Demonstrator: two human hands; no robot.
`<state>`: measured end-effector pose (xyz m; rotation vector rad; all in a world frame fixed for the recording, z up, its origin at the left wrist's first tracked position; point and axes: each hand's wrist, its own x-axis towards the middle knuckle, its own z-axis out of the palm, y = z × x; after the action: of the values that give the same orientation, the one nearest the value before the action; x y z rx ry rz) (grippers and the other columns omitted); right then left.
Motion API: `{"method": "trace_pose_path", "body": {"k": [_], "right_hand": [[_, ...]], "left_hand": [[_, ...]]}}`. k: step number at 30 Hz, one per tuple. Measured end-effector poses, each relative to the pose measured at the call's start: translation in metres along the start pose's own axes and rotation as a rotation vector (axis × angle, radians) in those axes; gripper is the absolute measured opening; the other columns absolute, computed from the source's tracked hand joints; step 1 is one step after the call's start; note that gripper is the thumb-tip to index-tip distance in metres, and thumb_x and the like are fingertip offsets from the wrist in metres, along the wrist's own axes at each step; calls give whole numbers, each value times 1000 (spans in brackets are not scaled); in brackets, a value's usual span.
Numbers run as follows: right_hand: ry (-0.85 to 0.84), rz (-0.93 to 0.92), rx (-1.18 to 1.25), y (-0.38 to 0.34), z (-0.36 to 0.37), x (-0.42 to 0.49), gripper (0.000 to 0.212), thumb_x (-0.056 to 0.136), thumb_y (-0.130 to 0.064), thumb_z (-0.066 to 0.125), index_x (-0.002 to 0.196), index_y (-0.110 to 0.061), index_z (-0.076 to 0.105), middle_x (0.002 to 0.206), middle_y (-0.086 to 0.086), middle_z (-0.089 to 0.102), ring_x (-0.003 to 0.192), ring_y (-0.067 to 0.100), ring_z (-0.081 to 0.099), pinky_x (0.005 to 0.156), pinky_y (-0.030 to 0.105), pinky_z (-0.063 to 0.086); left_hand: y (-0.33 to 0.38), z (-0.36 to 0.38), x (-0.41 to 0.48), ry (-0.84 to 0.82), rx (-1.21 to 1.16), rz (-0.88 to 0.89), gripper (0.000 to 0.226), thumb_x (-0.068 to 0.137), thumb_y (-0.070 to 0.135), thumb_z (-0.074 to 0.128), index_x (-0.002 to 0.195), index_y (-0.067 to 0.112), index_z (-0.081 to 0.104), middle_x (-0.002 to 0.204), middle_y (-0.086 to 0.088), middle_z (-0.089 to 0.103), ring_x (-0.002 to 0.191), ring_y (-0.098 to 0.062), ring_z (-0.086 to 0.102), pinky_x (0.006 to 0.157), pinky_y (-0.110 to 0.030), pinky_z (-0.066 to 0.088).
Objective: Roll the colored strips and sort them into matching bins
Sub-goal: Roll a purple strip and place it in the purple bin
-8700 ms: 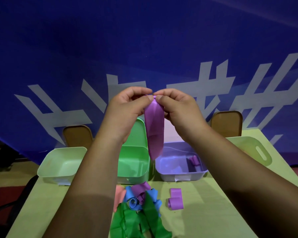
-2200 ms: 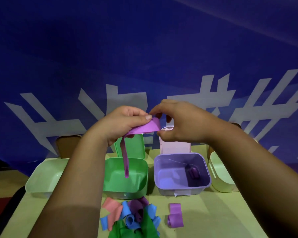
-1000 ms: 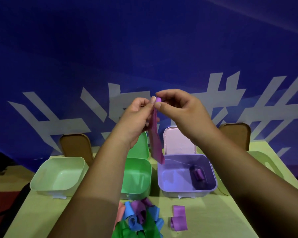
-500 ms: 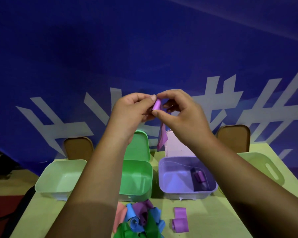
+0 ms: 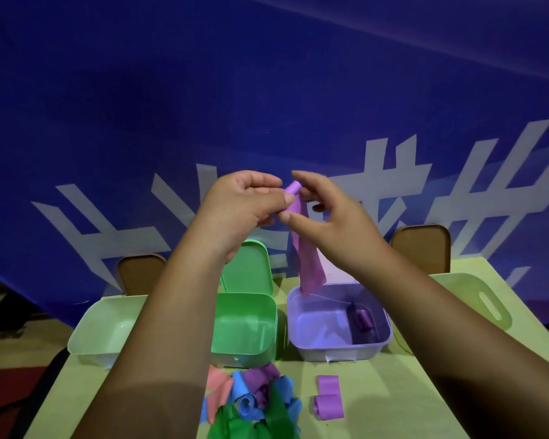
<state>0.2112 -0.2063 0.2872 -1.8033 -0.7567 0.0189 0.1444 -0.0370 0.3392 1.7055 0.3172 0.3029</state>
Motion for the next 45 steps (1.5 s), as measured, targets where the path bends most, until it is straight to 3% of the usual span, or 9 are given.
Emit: {"method": "trace_pose_path", "body": {"k": [3,6,15,19,23,26,31,37,45], "right_hand": [[21,85,238,-2,1,-5,38,98,-36,77,135,-33,68,110,-6,75,106,13,71,101,46,59],[65,143,340,-5,2,-6,14,102,-30,72,116,-29,77,103,0,79,101,17,74,101,48,59],[29,216,430,2,3,-13,9,98,-28,79,102,-21,79,95,11,81,85,23,72,90,64,58],[47,228,495,7,1,-17,7,99,-25,77,106,-21,78,99,8,82,91,22,76,92,51,61],[26,226,541,8,3,-19,8,100,-20,76,107,-23,76,94,3,81,82,13,74,78,35,57],[-3,228,558,9,4,-21,18,92,-29,80,109,-26,77,94,-1,80,80,8,70,82,36,55],[-53,213,586,11,1,-22,20,91,-27,79,110,-25,80,106,11,80,98,25,76,100,53,60],[-93,205,655,9,3,-22,16,91,-18,79,105,-26,81,95,8,74,88,17,71,85,37,57],[-38,191,607,2,24,-22,22,94,-7,79,105,-26,79,91,0,76,91,17,73,87,34,56]], "left_hand": [[2,0,-7,29,75,36,32,86,9,89,114,12,75,98,-4,84,85,-14,78,73,-27,61],[-1,1,-14,37,140,70,35,84,8,92,114,12,74,94,-2,83,82,-11,78,71,-22,60],[-14,8,-30,49,225,152,41,77,8,96,109,16,73,98,-2,79,86,-11,75,80,-23,63],[-24,7,-40,116,166,155,25,84,19,93,104,18,79,95,-1,81,91,-15,77,85,-28,64],[-29,8,-49,145,127,133,10,90,19,89,97,21,82,87,-6,79,87,-28,77,91,-53,65],[-28,10,-52,176,107,136,14,88,11,89,96,20,81,85,-1,79,85,-18,76,87,-45,68],[-28,10,-59,214,110,161,25,86,7,90,106,18,81,96,0,82,95,-18,79,84,-32,66],[-33,14,-63,225,-186,74,29,88,-2,85,113,9,75,107,-18,78,98,-28,77,86,-35,64],[-40,0,-65,243,-175,79,22,94,7,82,116,9,77,105,-11,81,99,-28,80,87,-38,66]]}}
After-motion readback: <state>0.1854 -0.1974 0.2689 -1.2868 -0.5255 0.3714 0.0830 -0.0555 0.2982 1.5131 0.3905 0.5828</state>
